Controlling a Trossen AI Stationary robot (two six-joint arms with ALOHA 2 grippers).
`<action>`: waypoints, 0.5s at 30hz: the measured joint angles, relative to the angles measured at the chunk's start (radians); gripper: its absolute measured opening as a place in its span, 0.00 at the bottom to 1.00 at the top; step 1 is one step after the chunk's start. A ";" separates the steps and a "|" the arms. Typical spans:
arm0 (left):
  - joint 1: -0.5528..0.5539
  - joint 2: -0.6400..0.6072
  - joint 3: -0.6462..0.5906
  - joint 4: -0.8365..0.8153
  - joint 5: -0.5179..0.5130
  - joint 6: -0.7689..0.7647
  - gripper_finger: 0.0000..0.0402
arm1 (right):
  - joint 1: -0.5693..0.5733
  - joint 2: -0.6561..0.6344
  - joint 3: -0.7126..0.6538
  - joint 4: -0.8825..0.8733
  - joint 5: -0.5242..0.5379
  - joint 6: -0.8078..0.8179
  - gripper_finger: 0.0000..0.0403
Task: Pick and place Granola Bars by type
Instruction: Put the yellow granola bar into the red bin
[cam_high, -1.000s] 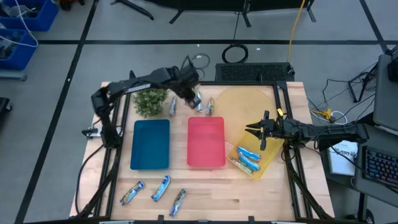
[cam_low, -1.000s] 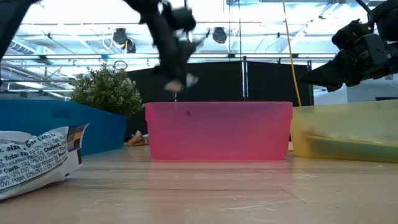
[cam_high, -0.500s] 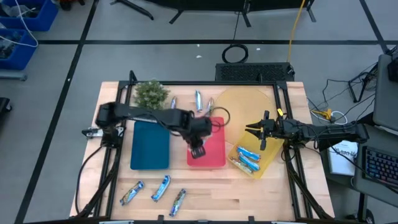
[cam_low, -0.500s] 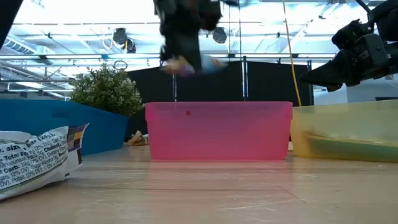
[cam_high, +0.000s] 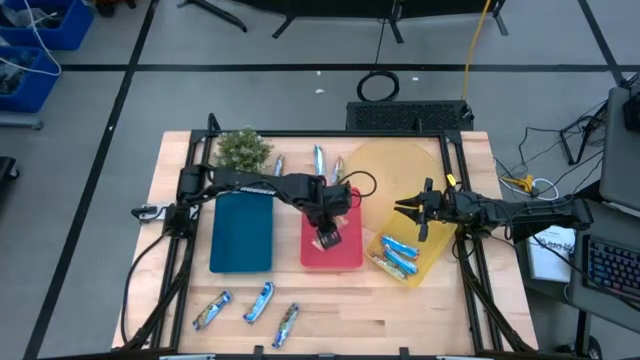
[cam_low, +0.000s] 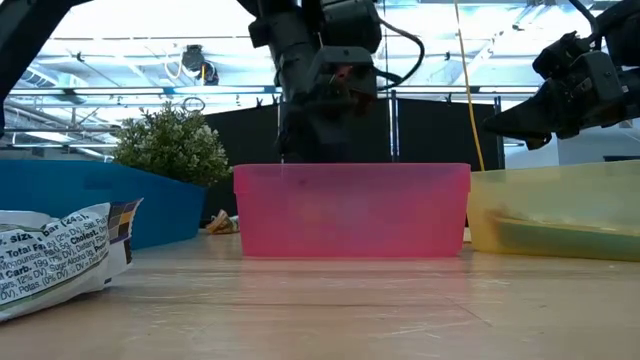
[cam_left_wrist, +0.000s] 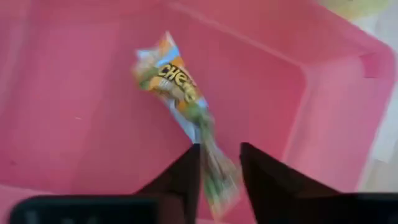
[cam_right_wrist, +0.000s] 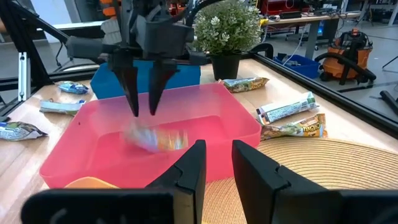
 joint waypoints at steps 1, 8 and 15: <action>0.000 -0.003 0.000 -0.001 -0.013 0.012 0.34 | 0.000 0.000 0.000 0.000 0.000 0.000 0.18; 0.010 -0.013 0.000 -0.117 -0.134 0.098 0.52 | 0.000 0.000 0.000 -0.002 0.000 -0.001 0.18; 0.075 -0.089 0.000 -0.430 -0.595 0.057 0.44 | 0.000 0.001 0.000 -0.008 -0.001 0.000 0.18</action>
